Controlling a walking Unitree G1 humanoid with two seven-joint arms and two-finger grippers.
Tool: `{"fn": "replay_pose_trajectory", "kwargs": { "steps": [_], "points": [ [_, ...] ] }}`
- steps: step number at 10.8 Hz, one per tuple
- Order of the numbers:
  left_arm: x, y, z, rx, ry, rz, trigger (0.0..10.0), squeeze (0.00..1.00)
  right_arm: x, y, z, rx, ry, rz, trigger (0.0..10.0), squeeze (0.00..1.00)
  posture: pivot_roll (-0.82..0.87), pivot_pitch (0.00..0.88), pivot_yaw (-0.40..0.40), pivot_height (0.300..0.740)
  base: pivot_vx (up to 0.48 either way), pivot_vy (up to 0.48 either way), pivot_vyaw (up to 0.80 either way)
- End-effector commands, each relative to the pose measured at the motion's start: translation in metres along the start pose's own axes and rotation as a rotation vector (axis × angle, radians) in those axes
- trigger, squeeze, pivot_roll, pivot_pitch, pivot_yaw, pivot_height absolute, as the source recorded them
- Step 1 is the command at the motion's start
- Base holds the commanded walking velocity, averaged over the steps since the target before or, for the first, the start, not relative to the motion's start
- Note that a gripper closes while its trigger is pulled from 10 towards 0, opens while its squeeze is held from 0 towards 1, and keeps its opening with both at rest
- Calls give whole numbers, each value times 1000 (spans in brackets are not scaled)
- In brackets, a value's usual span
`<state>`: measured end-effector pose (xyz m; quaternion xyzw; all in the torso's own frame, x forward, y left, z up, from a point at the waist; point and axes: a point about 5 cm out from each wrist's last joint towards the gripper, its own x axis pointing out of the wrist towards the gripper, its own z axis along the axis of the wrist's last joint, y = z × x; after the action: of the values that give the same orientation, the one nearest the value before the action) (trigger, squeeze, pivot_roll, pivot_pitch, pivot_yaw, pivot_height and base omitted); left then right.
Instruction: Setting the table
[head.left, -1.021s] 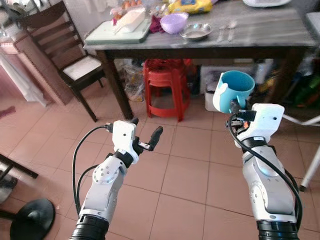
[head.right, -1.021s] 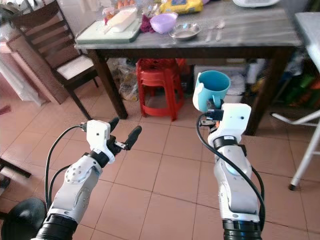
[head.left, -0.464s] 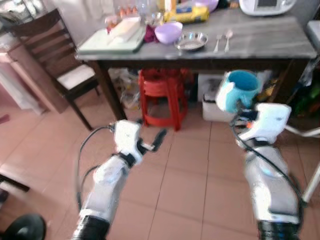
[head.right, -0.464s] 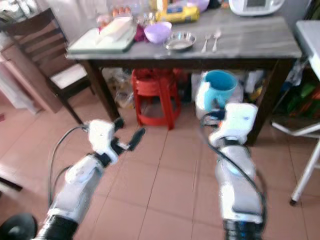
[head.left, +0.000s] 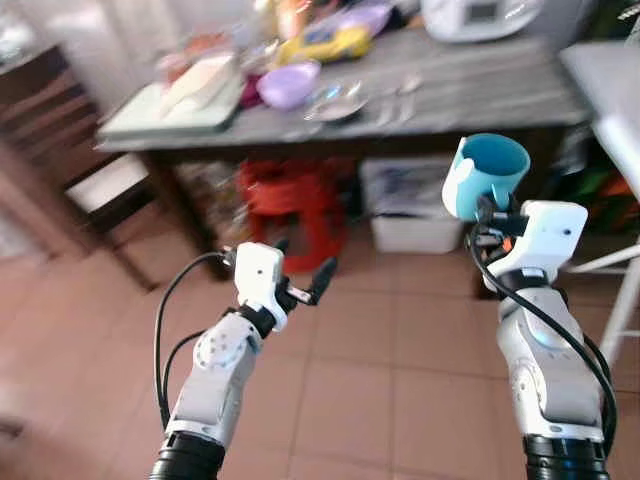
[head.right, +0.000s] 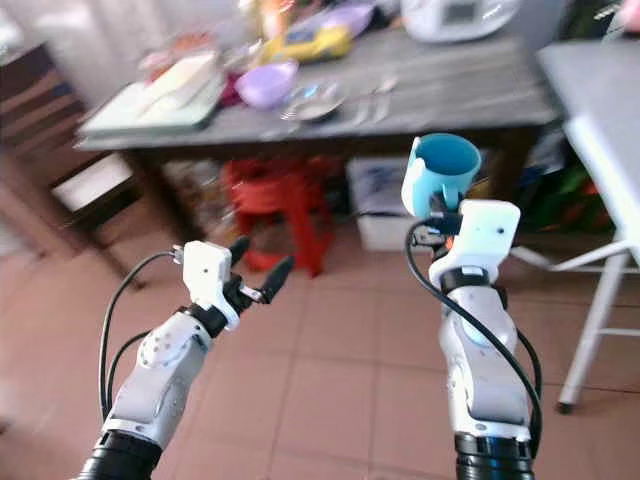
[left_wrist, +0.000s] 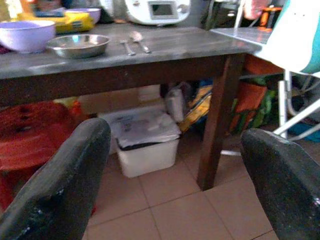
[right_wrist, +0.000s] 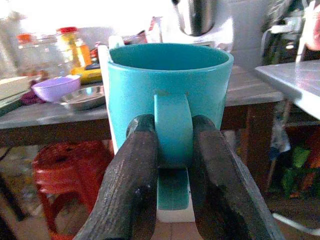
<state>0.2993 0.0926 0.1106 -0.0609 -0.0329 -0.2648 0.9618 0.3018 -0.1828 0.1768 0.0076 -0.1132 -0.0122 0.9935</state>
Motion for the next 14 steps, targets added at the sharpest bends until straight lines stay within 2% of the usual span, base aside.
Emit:
{"fn": "replay_pose_trajectory", "kwargs": {
  "steps": [1,7,9,12,14],
  "points": [
    [-4,9,0,18,11,25,10000,0,1,10,4,21,-16,28,10000,0,-126,91,155,740,337,0,0],
    [-3,8,0,16,11,19,10000,0,3,11,7,-7,-35,42,10000,0,-128,85,155,740,338,0,0],
    [-3,6,0,14,12,15,10000,0,2,11,6,-5,-35,39,10000,0,-129,87,154,740,339,0,500],
    [-2,5,0,11,10,15,10000,0,3,11,7,-6,-37,35,10000,0,-127,88,151,740,338,0,0],
    [-1,5,3,10,-8,30,10000,0,3,10,9,-12,-43,36,10000,0,-130,89,148,740,341,0,734]
  ]
}}
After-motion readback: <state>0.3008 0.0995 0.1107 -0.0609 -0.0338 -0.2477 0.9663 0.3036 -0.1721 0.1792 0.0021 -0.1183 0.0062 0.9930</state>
